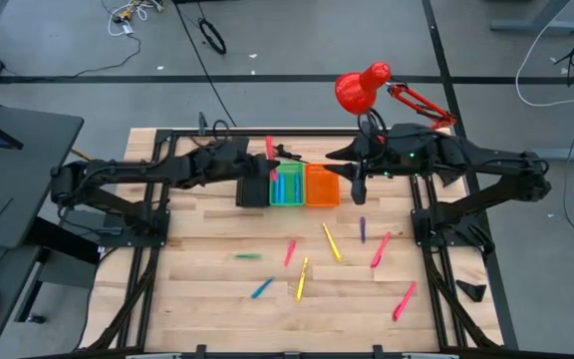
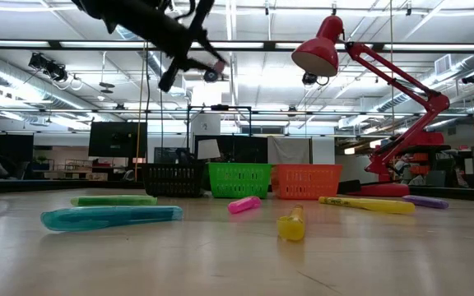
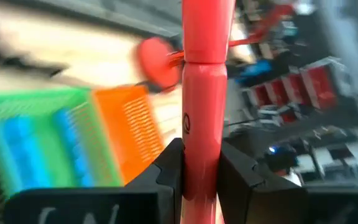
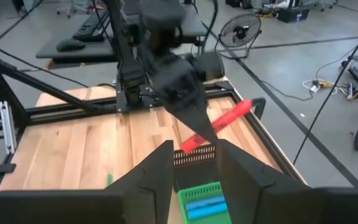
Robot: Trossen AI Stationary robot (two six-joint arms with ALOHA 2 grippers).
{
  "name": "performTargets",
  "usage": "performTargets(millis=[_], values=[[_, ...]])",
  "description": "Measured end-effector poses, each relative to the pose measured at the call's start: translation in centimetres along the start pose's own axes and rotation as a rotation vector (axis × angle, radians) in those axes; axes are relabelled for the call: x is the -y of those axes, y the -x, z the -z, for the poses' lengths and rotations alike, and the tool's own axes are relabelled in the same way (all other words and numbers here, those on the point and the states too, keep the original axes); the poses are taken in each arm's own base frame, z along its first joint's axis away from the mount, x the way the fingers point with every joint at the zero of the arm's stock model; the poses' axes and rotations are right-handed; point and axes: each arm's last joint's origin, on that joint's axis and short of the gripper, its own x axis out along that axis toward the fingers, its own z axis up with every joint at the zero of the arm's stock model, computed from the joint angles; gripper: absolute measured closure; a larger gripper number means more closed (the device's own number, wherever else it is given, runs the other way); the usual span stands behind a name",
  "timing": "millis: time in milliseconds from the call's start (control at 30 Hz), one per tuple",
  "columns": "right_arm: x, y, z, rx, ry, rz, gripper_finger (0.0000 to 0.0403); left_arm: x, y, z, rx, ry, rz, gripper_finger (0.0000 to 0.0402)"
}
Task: Pick & Place Markers
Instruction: Put the large red highlighter pen into the green bin
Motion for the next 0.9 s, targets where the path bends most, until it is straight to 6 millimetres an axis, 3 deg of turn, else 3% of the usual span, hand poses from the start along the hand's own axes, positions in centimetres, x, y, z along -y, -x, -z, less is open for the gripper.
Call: performTargets(millis=[167,600,767,900], values=[[0.0,0.0,0.0,0.000,0.002,0.000,0.0277,-1.9,0.1,0.2,-0.087,0.120,-0.166,0.0333],[0.0,0.0,0.0,0.002,0.080,-0.001,0.0277,-4.7,1.4,1.9,-0.329,0.191,-0.465,0.0333],[0.0,0.0,0.0,0.001,0.079,-0.001,0.0277,-3.3,1.2,1.2,-0.378,0.156,-0.582,0.0333],[0.0,0.1,0.0,0.001,0.077,-0.003,0.0277,-1.4,-0.5,-0.3,-0.400,0.079,-0.662,0.0333]])
